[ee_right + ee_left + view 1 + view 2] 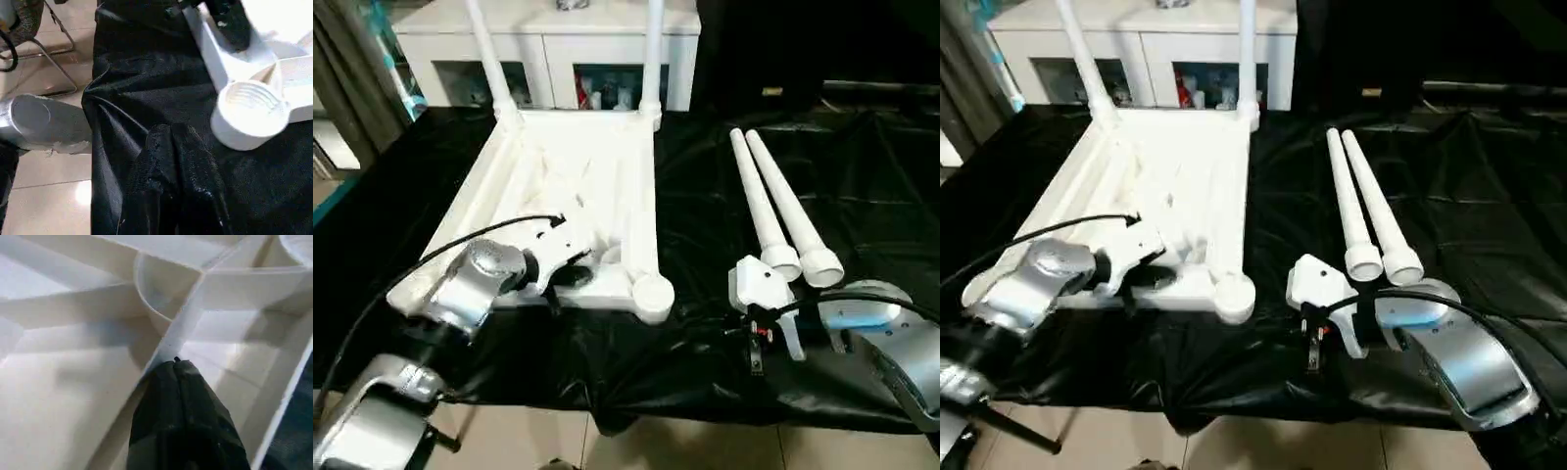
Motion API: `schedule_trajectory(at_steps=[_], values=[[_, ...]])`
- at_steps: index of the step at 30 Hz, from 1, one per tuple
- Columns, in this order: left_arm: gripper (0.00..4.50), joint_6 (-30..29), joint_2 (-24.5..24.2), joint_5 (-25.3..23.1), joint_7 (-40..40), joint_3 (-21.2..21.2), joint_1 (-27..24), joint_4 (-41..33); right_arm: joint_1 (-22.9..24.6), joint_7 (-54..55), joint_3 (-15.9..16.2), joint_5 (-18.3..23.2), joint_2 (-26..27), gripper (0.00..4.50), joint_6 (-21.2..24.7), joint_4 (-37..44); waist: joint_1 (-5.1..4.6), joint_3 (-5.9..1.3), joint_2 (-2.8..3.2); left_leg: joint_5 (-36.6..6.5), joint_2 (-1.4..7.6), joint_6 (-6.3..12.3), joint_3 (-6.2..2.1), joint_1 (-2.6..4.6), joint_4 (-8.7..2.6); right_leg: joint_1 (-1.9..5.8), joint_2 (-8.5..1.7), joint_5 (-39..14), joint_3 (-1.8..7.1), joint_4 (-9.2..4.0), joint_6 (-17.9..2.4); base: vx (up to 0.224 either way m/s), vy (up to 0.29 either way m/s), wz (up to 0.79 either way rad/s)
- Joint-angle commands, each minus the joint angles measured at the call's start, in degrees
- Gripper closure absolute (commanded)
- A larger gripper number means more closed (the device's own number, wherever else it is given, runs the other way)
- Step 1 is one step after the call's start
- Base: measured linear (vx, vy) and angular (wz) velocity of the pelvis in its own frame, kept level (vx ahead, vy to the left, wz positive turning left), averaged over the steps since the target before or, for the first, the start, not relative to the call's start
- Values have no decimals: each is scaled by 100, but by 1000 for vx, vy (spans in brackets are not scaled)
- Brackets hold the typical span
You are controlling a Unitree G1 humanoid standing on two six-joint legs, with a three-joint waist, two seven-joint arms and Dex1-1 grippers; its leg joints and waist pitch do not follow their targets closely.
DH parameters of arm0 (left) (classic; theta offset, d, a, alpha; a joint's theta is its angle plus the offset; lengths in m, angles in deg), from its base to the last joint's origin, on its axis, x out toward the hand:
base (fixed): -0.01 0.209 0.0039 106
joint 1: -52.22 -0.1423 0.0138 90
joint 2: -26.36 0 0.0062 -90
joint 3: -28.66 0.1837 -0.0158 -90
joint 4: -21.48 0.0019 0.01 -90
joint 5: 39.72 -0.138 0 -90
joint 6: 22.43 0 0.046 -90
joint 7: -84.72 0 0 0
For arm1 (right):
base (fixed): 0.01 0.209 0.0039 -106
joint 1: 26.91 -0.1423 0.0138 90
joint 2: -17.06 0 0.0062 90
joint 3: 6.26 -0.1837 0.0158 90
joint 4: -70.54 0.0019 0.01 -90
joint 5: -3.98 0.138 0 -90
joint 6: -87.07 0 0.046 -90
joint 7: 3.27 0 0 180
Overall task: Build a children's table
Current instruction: Rotate table base
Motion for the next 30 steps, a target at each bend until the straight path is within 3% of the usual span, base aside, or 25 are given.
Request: schedule_trajectory(at_steps=[1, 2, 3, 6, 7, 8, 9, 10, 11, 12, 13, 14, 15, 16, 19, 21, 22, 24, 26, 28, 29, 30], values=[[450, 41, 29, 105, 266, -336, 111, -193, 80, 77, -120, 60, -16, 446, 70, 160, 15, -396, -51, -1122, 88, 224, -29, 75, -344, 305, -294, -1086, 230, -440, -1078, 0, 0, 0], [450, 2, 60, 152, 323, -415, 72, -277, 113, 109, -156, 80, -9, 446, 88, 191, 23, -395, -46, -1102, 96, 233, -30, 69, -345, 311, -300, -1036, 233, -432, -1100, 0, 0, 0], [450, -6, 73, 245, 505, -628, -96, -584, 198, 225, -256, 106, 23, 446, 126, 262, 37, -406, -4, -1115, 114, 220, -42, 75, -343, 309, -310, -980, 232, -409, -1141, 0, 0, 0], [450, -102, 176, 541, 922, -1180, -567, -1429, 422, 567, -526, 136, 117, 446, 188, 418, 20, -402, -17, -1175, 134, 213, -41, 68, -355, 318, -311, -907, 228, -405, -1176, 0, 0, 0], [450, -26, 288, 655, 1214, -1452, -818, -1848, 562, 794, -689, 102, 188, 446, 177, 499, 2, -403, -40, -1201, 105, 237, -27, 77, -345, 298, -268, -963, 220, -421, -1155, 0, 0, 0], [450, -26, 288, 655, 1214, -1452, -818, -1848, 562, 794, -689, 102, 188, 446, 177, 499, 2, -403, -40, -1201, 105, 237, -27, 77, -345, 298, -268, -963, 220, -421, -1155, 0, 0, 0], [450, -40, 553, 837, 1659, -1824, -1144, -2404, 715, 1135, -905, 51, 339, 446, 223, 570, 3, -422, -24, -1098, 146, 248, -30, 68, -336, 312, -305, -794, 235, -388, -1188, 0, 0, 0], [450, -107, 772, 952, 1988, -2090, -1347, -2759, 756, 1447, -1032, -31, 514, 446, 270, 584, -19, -396, -50, -1146, 125, 285, -15, 64, -347, 291, -273, -879, 222, -432, -1180, 0, 0, 0], [450, -334, 1413, 1191, 2802, -2673, -1924, -3676, 854, 2326, -1445, -190, 1071, 446, 437, 627, -53, -446, -91, -939, 166, 260, -19, 50, -322, 342, -304, -614, 236, -335, -1274, 0, 0, 0], [450, -359, 1444, 1186, 2839, -2691, -1956, -3721, 859, 2374, -1472, -196, 1104, 446, 445, 629, -86, -382, -112, -1012, 108, 348, 5, 18, -327, 273, -269, -884, 192, -449, -1242, 0, 0, 0], [450, -632, 1794, 1129, 3245, -2883, -2308, -4216, 904, 2900, -1765, -262, 1472, 446, 528, 658, -130, -379, -156, -1098, 110, 326, 10, 51, -333, 265, -243, -1049, 210, -445, -1185, 0, 0, 0], [450, -714, 2261, 884, 3770, -2919, -2911, -4735, 1035, 3656, -2214, -338, 2045, 446, 571, 798, -182, -320, -187, -1286, 123, 365, 26, 49, -358, 222, -259, -1514, 219, -523, -1045, 0, 0, 0], [450, -557, 2414, 773, 3966, -2883, -3144, -4805, 1125, 3841, -2311, -325, 2229, 446, 552, 887, -204, -283, -183, -1494, 88, 328, 19, 43, -374, 205, -234, -2129, 196, -588, -754, 0, 0, 0], [450, -339, 2529, 614, 4157, -2811, -3356, -4818, 1271, 4063, -2348, -328, 2471, 446, 470, 970, -226, -257, -198, -1688, 80, 269, 16, 83, -380, 147, -202, -2477, 211, -648, -504, 0, 0, 0], [450, -128, 2650, 425, 4405, -2714, -3598, -4857, 1460, 4331, -2353, -335, 2740, 446, 355, 1065, -267, -230, -161, -2046, 50, 127, -21, 103, -407, 100, -191, -3035, 198, -730, -101, 0, 0, 0], [450, 282, 2681, 2, 4757, -2494, -3768, -4815, 1770, 4573, -2056, -561, 2858, 446, 68, 1059, -319, -145, -174, -2416, 48, 16, -72, 107, -454, 56, -177, -3316, 170, -805, 198, 0, 0, 0], [450, 495, 2651, -185, 4872, -2393, -3813, -4792, 1882, 4635, -1902, -670, 2849, 446, -27, 1040, -329, -139, -173, -2496, 45, 1, -81, 109, -465, 60, -177, -3375, 164, -817, 235, 0, 0, 0], [450, 735, 2482, -453, 4635, -2029, -4050, -5119, 1929, 4828, -1684, -862, 3056, 446, -6, 1063, -350, -186, -198, -2352, 46, 13, -127, 36, -512, 166, -213, -3160, 151, -781, 276, 0, 0, 0], [450, 771, 2446, -452, 4492, -1947, -4142, -5284, 1865, 4934, -1637, -918, 3179, 446, 58, 1048, -406, -164, -188, -2339, 73, 24, -131, 19, -549, 145, -221, -2926, 170, -760, 122, 0, 0, 0], [450, 841, 2622, -215, 4512, -2067, -4182, -5338, 1623, 5122, -1592, -1075, 3237, 446, 39, 859, -466, -124, -164, -3130, 69, -85, -159, 182, -558, 121, -203, -3483, 128, -794, 162, 0, 0, 0], [450, 782, 2733, -311, 4783, -2134, -4143, -5293, 1562, 5099, -1648, -989, 3257, 446, 25, 812, -539, -87, -171, -3573, 35, -89, -175, 266, -547, 133, -141, -3824, 50, -847, 237, 0, 0, 0], [450, 406, 2890, -515, 5317, -2310, -4042, -5198, 1464, 5068, -1774, -748, 3360, 446, -60, 658, -576, -56, -158, -3722, 11, -62, -177, 301, -536, 128, -122, -3919, 11, -907, 291, 0, 0, 0]])
